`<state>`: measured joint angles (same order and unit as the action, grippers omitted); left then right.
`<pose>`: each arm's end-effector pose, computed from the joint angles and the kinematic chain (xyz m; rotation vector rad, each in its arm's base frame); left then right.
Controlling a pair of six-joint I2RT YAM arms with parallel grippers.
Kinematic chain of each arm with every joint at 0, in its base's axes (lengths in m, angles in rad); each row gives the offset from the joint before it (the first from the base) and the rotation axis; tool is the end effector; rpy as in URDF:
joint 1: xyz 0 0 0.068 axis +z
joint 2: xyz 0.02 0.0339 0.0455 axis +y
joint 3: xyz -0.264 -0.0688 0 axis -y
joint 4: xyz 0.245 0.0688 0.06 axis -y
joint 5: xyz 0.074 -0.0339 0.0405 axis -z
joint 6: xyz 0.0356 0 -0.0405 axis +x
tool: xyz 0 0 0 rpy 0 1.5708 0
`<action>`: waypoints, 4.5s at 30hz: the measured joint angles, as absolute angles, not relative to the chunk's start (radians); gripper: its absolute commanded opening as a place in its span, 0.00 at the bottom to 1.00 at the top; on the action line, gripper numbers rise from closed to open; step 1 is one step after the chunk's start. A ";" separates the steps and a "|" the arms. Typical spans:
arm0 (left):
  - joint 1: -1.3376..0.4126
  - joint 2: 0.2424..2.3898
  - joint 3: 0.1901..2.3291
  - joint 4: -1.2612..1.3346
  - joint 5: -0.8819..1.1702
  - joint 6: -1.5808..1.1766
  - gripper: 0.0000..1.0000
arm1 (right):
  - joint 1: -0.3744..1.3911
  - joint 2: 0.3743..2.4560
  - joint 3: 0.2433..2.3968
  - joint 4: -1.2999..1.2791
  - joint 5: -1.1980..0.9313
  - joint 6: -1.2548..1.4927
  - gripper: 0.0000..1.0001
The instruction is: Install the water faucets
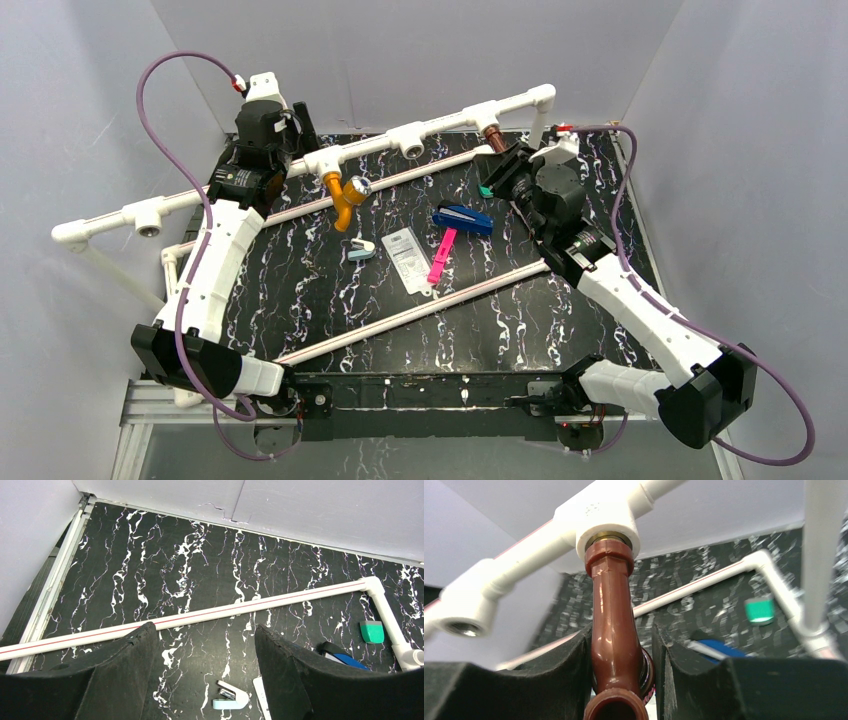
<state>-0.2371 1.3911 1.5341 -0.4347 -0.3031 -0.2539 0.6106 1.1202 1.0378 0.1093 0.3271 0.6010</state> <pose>0.3040 -0.0625 0.4365 -0.2242 1.8356 -0.0600 0.2211 0.1407 0.3937 0.2580 1.5674 0.7036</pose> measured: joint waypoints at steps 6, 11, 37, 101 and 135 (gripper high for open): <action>-0.239 1.388 1.531 -0.435 -0.303 -0.254 0.70 | 0.607 1.100 0.997 0.146 0.323 1.013 0.01; -0.240 1.385 1.529 -0.434 -0.303 -0.254 0.70 | 0.600 1.087 0.952 0.208 0.310 1.301 0.01; -0.242 1.385 1.526 -0.428 -0.304 -0.254 0.70 | 0.597 1.024 0.979 0.135 0.316 1.549 0.82; -0.242 1.385 1.528 -0.431 -0.303 -0.254 0.70 | 0.596 0.847 1.037 -0.170 0.025 -1.000 0.98; -0.241 1.386 1.528 -0.427 -0.307 -0.250 0.70 | 0.611 1.031 0.979 0.170 0.014 -1.124 0.01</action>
<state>-0.2413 1.3861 1.5276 -0.4274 -0.3065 -0.2501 0.6113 1.0309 0.9794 0.1696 0.0143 -1.1244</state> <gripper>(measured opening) 0.701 0.389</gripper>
